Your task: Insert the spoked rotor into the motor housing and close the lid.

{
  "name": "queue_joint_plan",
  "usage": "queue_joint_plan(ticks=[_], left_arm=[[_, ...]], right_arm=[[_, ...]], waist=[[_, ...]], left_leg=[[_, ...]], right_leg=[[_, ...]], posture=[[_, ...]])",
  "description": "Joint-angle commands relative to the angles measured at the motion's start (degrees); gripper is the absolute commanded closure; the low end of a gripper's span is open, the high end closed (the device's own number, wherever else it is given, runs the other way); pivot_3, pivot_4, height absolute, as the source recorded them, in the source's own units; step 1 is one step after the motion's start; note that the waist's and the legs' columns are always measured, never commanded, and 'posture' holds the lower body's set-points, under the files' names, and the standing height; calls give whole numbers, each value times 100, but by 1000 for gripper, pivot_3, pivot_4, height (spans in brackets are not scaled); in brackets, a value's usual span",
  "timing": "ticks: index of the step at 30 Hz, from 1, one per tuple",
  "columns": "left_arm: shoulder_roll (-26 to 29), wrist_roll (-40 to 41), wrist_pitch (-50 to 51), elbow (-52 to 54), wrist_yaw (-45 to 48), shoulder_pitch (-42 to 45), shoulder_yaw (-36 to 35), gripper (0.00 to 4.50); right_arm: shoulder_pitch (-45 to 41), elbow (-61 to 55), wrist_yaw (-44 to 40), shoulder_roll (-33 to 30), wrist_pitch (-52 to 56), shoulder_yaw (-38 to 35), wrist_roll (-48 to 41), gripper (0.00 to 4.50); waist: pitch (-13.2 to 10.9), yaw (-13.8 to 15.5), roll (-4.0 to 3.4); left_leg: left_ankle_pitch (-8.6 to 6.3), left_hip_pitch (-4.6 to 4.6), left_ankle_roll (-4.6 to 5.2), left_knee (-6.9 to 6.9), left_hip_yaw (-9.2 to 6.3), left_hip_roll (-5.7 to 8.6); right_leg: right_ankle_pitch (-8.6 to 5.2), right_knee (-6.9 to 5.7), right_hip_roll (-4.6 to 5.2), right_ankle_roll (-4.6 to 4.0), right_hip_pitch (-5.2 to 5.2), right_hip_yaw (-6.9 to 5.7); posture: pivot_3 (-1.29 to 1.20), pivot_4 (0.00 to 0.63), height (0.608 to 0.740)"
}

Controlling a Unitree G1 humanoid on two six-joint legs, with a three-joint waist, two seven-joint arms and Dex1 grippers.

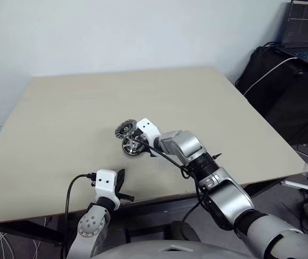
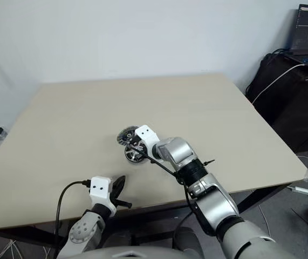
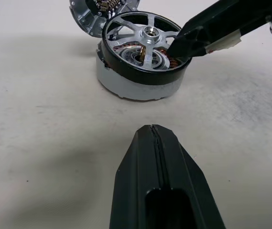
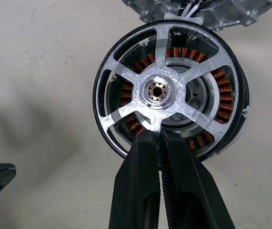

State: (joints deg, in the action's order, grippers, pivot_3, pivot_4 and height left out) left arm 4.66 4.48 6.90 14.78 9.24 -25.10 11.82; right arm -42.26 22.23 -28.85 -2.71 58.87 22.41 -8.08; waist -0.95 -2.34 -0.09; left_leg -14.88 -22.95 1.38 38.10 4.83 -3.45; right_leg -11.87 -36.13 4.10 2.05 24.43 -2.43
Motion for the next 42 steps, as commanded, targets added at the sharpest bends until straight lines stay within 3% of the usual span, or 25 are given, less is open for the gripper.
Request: queue_joint_plan(ticks=[1,5,14,27,31,36,42], left_arm=[[-32,-17,-95,338,-19,-13,33,4500],[-31,-14,-96,346,-17,-27,34,4500],[-23,-29,52,524,-37,-38,85,4500],[25,38,-192,41,140,43,10,4500],[31,50,-412,-267,222,81,-53,4500],[37,63,-683,-655,332,166,-130,4500],[49,63,-909,-923,414,204,-204,4500]], right_arm=[[-216,61,22,43,-201,-152,61,4479],[-269,138,37,74,-241,-247,62,4479],[-269,35,74,142,-220,-459,36,1795],[359,-1515,191,-52,-36,-544,-57,1795],[689,-1952,184,-205,96,-360,-39,2656],[1018,-1892,348,-258,-596,-54,254,4297],[941,-1235,562,88,-1399,-136,394,4458]], waist=[[0,-5,0],[0,-14,0],[-1,-11,-1],[-1,9,-1],[0,17,-1],[-1,9,-1],[-1,6,0]], left_leg=[[0,0,-1,1,0,-1],[2,2,-4,2,-1,-2],[6,-1,-10,0,-2,-4],[5,-5,-11,-1,-4,-4],[5,-4,-11,-2,-4,-4],[5,-5,-11,-2,-3,-4],[5,-3,-11,-2,-3,-6]], right_leg=[[1,-1,0,-1,0,0],[3,-4,-3,-5,1,0],[5,-9,-5,-11,6,1],[3,-5,-6,-13,9,1],[3,-3,-6,-13,9,1],[3,-1,-6,-13,9,1],[3,-3,-9,-13,8,1]], posture=[[0,0,740],[0,0,740],[0,0,740],[0,0,740],[0,0,740],[0,0,740],[0,0,740]])
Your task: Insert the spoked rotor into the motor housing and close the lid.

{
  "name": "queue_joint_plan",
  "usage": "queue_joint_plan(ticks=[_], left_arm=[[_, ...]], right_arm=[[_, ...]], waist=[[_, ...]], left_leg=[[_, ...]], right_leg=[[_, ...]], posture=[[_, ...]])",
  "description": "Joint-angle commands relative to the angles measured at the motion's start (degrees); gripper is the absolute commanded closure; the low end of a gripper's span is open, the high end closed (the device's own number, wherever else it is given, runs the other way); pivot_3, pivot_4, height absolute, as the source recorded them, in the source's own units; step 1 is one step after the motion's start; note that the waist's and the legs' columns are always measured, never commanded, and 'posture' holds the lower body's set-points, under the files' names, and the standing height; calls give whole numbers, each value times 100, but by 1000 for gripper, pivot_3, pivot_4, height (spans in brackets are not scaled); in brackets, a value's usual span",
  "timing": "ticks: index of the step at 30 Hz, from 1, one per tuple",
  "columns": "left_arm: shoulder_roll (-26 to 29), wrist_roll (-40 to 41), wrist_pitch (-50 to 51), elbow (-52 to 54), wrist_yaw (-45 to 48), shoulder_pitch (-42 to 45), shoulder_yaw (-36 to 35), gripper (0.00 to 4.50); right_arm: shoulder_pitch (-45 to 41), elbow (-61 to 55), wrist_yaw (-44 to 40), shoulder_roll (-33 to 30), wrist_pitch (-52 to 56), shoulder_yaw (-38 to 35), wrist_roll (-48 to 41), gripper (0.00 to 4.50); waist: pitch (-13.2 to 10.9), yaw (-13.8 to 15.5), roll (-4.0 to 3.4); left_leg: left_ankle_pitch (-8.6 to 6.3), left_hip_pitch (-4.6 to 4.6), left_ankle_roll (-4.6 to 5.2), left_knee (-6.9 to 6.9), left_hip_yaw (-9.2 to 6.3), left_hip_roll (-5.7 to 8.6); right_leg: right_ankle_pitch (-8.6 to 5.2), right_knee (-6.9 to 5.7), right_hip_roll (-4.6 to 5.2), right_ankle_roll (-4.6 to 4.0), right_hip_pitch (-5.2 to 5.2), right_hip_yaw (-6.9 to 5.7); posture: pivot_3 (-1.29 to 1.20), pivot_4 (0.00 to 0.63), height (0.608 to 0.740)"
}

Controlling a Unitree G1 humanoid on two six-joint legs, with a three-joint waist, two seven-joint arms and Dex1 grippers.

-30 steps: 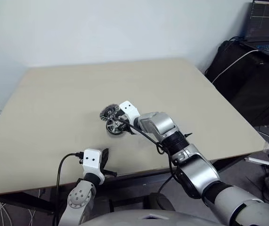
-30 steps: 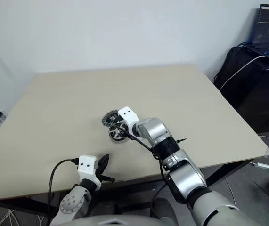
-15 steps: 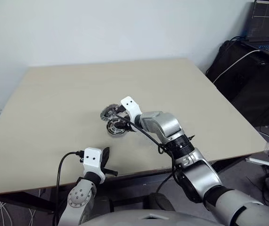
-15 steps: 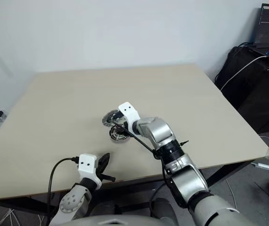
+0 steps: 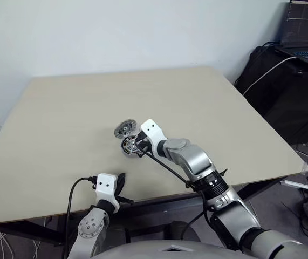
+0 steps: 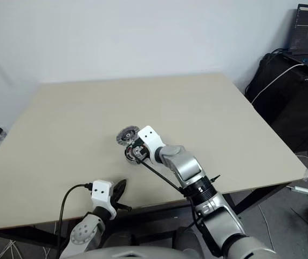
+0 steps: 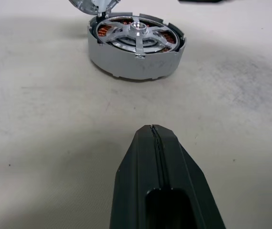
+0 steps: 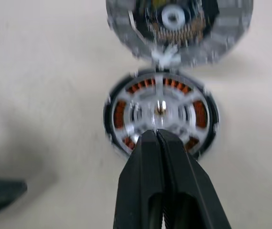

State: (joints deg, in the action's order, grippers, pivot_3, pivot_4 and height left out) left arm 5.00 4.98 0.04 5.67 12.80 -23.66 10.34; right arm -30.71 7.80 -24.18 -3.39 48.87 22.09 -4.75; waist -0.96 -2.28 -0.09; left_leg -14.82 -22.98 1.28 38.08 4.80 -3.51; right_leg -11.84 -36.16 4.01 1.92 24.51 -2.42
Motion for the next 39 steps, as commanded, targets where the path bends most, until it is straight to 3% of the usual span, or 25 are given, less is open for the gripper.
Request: queue_joint_plan(ticks=[1,17,22,27,30,34,39], left_arm=[[15,12,-248,-34,62,58,-61,4500],[-43,-91,-144,393,-100,-168,-3,4500],[5,-86,-159,434,-88,-132,-32,4500],[46,-81,-56,602,-78,-92,-16,4500],[44,-88,31,701,-86,-84,19,4500],[28,-115,159,868,-115,-79,92,4500],[9,-128,238,991,-164,-109,136,4500]], right_arm=[[-272,337,117,212,-451,-135,67,4458],[-967,2719,70,714,-1367,-154,451,4458],[-915,2127,-275,600,-1253,-142,409,4458],[-870,1032,-1052,111,-617,329,425,4458],[-882,634,-1414,-212,-321,696,496,3848],[-1016,434,-1892,-604,-420,1267,704,2578],[-1136,731,-1984,-563,-603,1425,864,2578]], waist=[[0,0,0],[2,-2,-2],[3,-4,-4],[3,1,-5],[3,5,-4],[3,4,-4],[3,2,-4]], left_leg=[[0,0,0,0,1,0],[0,0,0,0,4,-1],[0,1,0,0,2,-2],[0,-1,0,0,-1,-2],[0,0,0,0,-1,-2],[0,1,0,1,0,-1],[0,1,0,1,1,-1]], right_leg=[[0,0,0,0,0,0],[1,0,0,0,-1,0],[1,-1,-1,0,-1,1],[1,0,-1,0,0,2],[1,1,-1,-1,0,1],[0,-1,-1,-1,0,0],[0,-1,-3,-1,0,0]], posture=[[0,0,740],[0,0,740],[0,0,740],[0,0,740],[0,0,740],[0,0,740],[0,0,740]])
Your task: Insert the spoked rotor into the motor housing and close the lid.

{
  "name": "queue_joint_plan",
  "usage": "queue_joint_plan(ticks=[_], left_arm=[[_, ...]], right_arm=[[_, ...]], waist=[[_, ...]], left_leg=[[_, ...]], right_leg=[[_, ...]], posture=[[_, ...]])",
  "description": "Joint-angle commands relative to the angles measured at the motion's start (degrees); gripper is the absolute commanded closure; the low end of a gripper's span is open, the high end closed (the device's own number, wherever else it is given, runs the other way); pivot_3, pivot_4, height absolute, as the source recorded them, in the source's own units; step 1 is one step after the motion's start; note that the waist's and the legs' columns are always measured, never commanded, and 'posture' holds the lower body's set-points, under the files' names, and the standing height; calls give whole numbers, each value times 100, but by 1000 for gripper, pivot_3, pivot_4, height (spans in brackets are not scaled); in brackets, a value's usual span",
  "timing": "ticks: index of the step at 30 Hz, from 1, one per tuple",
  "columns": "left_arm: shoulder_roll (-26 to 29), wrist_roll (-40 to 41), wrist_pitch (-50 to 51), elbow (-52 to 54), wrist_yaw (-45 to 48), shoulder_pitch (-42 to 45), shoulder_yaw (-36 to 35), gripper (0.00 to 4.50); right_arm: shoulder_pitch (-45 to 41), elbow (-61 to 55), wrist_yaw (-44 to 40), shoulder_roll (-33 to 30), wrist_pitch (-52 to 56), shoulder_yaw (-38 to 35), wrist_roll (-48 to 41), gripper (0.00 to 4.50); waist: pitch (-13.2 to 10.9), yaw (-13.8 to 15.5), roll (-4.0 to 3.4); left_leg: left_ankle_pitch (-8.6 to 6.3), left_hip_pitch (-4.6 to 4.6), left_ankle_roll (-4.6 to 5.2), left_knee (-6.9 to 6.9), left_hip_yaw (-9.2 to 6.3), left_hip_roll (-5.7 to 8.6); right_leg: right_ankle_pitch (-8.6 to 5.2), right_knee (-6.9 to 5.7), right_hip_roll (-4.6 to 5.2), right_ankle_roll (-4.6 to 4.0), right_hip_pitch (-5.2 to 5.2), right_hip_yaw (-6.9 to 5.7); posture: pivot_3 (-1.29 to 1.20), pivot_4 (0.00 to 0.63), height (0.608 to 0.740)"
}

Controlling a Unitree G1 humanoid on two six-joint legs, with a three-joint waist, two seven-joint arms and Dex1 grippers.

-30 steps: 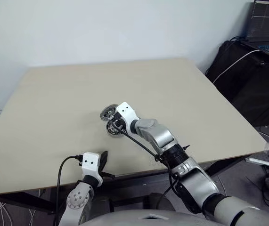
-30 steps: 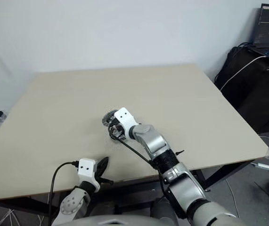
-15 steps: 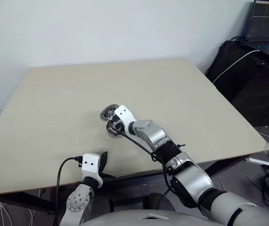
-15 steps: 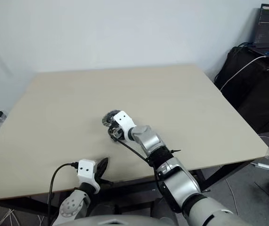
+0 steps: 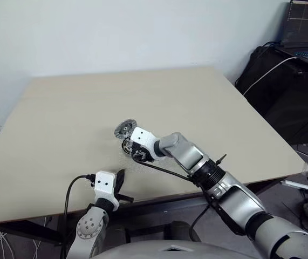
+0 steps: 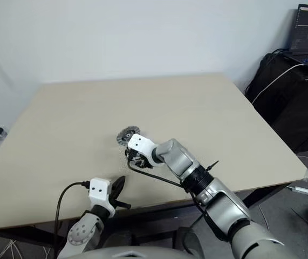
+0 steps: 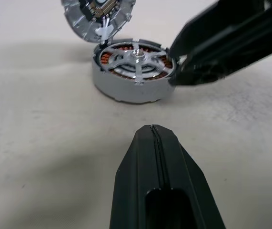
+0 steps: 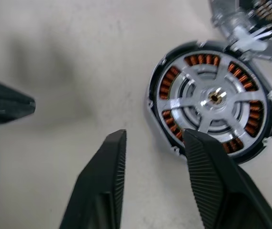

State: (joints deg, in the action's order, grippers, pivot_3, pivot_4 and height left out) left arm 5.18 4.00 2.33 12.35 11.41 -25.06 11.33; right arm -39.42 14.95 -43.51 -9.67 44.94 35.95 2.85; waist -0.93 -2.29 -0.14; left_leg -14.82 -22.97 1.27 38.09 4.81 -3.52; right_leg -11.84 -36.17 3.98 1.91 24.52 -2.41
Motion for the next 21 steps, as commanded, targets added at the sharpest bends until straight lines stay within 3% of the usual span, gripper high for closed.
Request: queue_joint_plan(ticks=[1,21], left_arm=[[-14,-33,14,338,-33,22,42,4500],[-144,32,5,367,-163,-68,69,4500]], right_arm=[[-279,81,-52,84,-261,51,144,2578],[-657,1404,-462,316,-1010,368,833,2578]], waist=[[0,6,0],[0,9,1]], left_leg=[[0,0,0,0,1,0],[0,0,-1,1,16,0]], right_leg=[[0,0,-1,0,0,0],[0,0,-1,0,-1,0]], posture=[[0,0,740],[0,0,740]])
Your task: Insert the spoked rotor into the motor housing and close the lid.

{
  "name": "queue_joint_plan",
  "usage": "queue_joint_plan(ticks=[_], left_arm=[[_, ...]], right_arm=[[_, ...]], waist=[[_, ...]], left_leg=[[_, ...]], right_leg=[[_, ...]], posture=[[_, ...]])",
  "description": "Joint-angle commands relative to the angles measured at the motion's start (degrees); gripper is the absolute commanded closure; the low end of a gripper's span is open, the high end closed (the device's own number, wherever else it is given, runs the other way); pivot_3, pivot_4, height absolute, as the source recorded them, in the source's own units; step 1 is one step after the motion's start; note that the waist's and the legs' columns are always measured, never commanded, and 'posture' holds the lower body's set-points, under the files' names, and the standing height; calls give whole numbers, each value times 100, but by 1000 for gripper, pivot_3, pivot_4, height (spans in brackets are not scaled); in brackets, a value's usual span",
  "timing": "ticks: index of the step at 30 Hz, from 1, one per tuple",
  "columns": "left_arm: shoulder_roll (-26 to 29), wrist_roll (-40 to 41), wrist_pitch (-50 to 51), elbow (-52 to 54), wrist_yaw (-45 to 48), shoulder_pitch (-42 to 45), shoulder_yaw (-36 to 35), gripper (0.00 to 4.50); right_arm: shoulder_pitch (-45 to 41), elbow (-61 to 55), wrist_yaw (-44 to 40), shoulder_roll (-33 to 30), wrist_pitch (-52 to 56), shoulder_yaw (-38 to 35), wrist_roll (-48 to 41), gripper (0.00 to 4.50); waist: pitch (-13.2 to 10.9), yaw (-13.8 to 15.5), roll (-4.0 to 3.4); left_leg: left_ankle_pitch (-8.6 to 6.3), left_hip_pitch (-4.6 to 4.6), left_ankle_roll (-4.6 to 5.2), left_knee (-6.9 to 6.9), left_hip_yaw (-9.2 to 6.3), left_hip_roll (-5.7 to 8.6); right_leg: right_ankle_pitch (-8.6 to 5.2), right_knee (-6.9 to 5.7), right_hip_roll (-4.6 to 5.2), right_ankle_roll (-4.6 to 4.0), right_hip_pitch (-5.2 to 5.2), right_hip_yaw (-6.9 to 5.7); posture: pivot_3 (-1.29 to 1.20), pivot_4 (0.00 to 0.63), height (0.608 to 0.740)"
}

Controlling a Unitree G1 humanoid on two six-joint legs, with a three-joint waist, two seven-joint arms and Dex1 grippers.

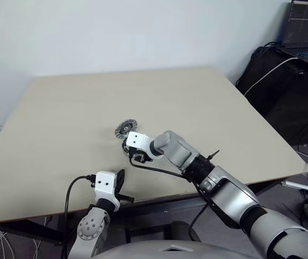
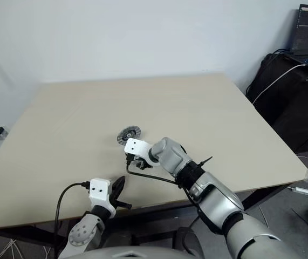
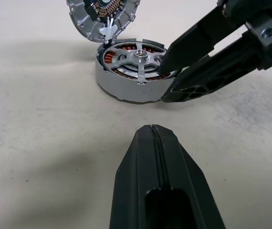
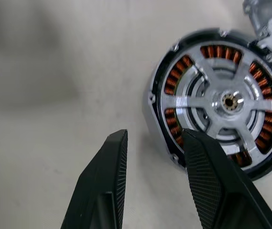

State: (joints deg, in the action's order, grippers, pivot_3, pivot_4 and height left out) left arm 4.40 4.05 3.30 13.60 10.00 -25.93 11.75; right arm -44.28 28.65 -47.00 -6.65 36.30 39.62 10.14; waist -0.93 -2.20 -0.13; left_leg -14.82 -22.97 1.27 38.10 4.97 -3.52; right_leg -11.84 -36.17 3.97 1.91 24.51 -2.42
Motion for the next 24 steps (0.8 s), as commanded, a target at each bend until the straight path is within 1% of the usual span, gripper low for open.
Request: queue_joint_plan(ticks=[1,4,8,9,18,21,24], left_arm=[[-69,29,-75,267,-29,17,27,4500],[-77,32,-42,315,-44,11,28,4500],[-86,27,-47,302,-52,10,31,4500],[-85,25,-53,293,-53,10,30,4500],[-82,40,-154,156,-26,-1,7,4500],[-87,45,-162,130,-25,12,0,4500],[-91,50,-174,117,-24,1,1,4500]], right_arm=[[-183,92,-145,24,-172,22,143,2578],[-210,250,-184,55,-243,74,263,3138],[-222,379,-216,103,-313,56,375,4377],[-223,409,-217,114,-328,45,390,4490],[-179,443,-151,198,-274,-153,414,4499],[-51,72,-102,180,-18,-404,288,4499],[286,-776,-171,-12,474,-602,167,4499]], waist=[[0,0,0],[1,-1,-1],[3,-2,-1],[4,2,-3],[9,2,-1],[9,10,-1],[8,22,0]], left_leg=[[0,0,0,0,1,0],[0,0,0,0,1,0],[0,5,-1,-1,1,-1],[0,4,-1,0,1,0],[0,11,-8,4,-1,-1],[-9,11,-26,4,-1,-1],[-7,4,-22,4,-2,0]], right_leg=[[0,0,0,0,0,0],[0,0,0,0,0,0],[0,-1,0,0,-3,0],[0,-2,-1,0,-2,0],[-2,-16,0,-3,-4,0],[-3,-19,0,-5,-3,0],[-4,-18,0,-6,0,1]], posture=[[0,0,740],[0,0,740],[0,0,740],[0,0,740],[0,0,740],[0,0,740],[0,0,740]])
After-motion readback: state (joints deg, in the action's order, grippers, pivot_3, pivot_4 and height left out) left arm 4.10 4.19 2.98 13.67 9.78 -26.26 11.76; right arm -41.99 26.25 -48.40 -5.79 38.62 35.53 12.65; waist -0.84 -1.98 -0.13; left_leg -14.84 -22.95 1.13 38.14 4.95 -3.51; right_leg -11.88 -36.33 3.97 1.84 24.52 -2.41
